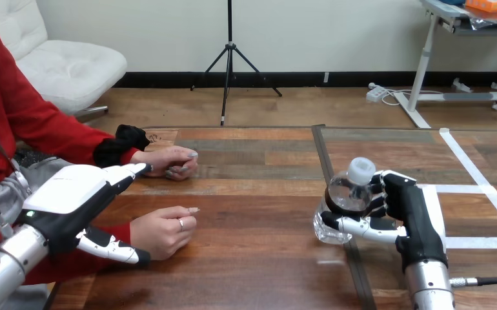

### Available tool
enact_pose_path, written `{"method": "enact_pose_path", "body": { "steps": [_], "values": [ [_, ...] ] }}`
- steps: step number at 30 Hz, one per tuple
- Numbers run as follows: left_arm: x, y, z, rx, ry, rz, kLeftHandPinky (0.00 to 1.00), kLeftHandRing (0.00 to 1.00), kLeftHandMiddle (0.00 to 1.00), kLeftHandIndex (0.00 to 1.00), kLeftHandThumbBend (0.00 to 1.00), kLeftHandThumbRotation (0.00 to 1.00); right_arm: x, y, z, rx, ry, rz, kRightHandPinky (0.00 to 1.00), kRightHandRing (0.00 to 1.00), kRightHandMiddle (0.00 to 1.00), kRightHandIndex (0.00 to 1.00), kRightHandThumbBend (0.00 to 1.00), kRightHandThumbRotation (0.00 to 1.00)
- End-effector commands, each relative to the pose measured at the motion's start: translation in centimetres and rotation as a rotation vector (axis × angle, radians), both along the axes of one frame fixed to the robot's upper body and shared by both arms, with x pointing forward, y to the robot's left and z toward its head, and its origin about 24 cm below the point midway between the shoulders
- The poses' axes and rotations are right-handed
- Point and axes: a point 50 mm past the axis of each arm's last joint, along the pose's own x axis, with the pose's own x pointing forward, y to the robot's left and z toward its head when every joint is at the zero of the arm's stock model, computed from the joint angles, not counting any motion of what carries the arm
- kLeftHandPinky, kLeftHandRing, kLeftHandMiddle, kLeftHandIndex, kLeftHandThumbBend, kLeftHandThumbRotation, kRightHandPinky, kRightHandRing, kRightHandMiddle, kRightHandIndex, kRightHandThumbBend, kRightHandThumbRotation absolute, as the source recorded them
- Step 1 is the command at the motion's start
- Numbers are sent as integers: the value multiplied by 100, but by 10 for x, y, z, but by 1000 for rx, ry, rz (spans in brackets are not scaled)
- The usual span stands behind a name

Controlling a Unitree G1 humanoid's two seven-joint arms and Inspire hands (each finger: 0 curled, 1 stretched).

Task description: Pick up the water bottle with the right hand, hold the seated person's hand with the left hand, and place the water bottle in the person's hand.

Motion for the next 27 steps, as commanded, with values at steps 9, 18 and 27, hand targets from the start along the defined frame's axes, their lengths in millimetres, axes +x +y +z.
{"method": "enact_pose_path", "body": {
  "steps": [9,18,27],
  "values": [
    [34,1,32,157,-105,-1,84,89,90,92,100,45,15,8,52,24,-244,28,29,36,52,50,90,0],
    [39,5,31,235,-78,14,84,89,90,93,100,45,9,8,58,32,-246,21,29,37,53,51,87,0],
    [44,7,29,303,-50,32,85,90,91,93,100,45,3,8,64,27,-250,18,30,37,54,52,85,0]
  ]
}}
